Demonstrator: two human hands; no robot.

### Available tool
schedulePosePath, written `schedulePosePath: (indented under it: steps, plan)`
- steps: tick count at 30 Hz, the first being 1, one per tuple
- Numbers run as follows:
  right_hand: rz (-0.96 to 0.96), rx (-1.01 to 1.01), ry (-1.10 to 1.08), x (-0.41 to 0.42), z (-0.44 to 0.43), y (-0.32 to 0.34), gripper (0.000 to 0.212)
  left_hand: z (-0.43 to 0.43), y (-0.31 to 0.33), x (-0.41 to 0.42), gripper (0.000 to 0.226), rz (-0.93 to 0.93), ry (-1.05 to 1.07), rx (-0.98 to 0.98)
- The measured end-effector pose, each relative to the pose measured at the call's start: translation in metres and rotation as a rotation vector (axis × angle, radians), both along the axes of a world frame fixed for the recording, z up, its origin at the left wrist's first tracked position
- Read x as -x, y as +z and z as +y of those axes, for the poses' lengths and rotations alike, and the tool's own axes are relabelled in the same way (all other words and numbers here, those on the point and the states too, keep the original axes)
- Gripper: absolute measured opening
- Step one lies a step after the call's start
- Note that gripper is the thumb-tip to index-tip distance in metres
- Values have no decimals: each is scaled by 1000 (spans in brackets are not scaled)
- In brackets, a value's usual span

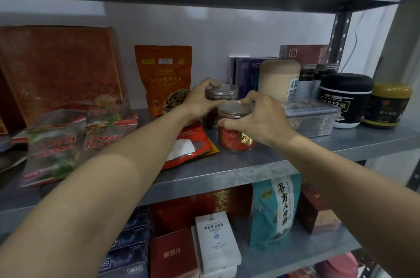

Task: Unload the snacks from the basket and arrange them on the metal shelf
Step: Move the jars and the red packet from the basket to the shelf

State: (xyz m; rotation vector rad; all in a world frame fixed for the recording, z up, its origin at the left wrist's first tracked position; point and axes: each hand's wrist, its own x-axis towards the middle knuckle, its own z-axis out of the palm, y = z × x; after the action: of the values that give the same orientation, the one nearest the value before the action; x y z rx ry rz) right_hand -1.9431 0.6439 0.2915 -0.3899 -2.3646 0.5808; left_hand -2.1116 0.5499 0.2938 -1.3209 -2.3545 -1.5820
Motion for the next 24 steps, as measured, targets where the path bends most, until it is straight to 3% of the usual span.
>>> schedulePosePath:
  steps: [11,16,19,24]
  plan:
    - [-22,35,0,-4,-2,-3,62,-1,1,-7,55,-27,-5,54]
    - [-96,40,31,-11,-3,-2,82,-18,5,-13,66,3,132,13]
    - [-164,-40,47,-21,-4,2,86,-40,12,-14,56,125,199,108]
    - [-119,-335,31,-30,-30,20,78,-98,21,-27,48,467,428,364]
